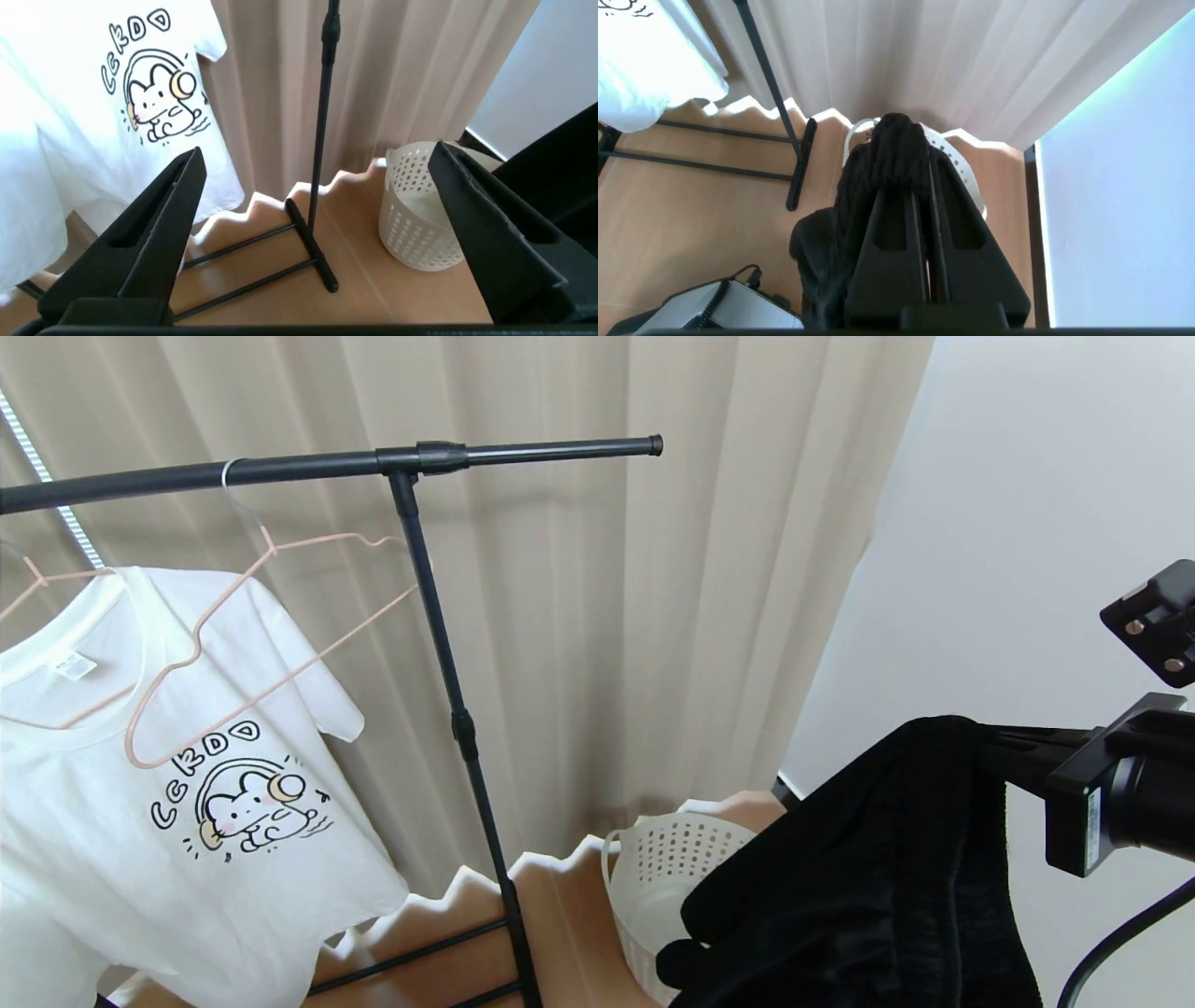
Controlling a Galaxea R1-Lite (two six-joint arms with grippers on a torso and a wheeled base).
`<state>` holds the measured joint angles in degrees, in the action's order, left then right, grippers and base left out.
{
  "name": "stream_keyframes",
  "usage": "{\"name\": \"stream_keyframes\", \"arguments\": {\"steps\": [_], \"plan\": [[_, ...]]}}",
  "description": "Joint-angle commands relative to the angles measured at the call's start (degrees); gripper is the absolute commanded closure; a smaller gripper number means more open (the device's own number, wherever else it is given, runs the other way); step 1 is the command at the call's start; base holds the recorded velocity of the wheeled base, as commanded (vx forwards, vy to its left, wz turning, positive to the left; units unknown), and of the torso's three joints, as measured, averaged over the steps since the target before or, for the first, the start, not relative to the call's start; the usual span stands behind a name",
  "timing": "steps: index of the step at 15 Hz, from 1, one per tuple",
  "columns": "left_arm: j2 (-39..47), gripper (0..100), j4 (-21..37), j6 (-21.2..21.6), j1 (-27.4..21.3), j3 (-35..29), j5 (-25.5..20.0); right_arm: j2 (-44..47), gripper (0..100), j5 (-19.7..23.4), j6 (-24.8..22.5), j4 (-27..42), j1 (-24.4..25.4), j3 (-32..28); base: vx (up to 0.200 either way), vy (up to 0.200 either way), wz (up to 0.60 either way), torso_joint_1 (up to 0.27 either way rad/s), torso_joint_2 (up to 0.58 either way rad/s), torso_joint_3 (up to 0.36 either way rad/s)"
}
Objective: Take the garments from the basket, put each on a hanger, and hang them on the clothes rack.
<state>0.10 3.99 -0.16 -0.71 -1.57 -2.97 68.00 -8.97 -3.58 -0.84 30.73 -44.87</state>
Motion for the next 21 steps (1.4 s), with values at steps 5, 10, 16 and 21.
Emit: {"name": "stream_keyframes", "arguments": {"steps": [5, 10, 16, 21], "plan": [[0.1, 0, 0.0, 0.0, 0.0, 0.0, 0.0, -0.1, 100, 0.0, 0.0, -0.1, 0.0, 0.2, 0.000, 0.000, 0.00, 0.251, -0.59, -0.341], [0.1, 0, 0.0, 0.0, 0.0, 0.0, 0.0, -0.1, 100, 0.0, -0.1, -0.3, 0.0, 0.3, 0.000, 0.000, 0.00, 0.188, -0.42, -0.237], [0.1, 0, 0.0, -0.1, 0.0, 0.0, 0.1, -0.1, 100, 0.0, -2.1, -3.6, 0.2, 2.9, 0.000, 0.000, 0.10, 0.063, -0.14, -0.075], [0.1, 0, 0.0, 0.0, 0.0, 0.0, 0.1, -0.3, 100, 0.0, -2.8, -4.6, 0.2, 3.7, 0.000, 0.000, 0.60, 0.003, 0.00, 0.000]]}}
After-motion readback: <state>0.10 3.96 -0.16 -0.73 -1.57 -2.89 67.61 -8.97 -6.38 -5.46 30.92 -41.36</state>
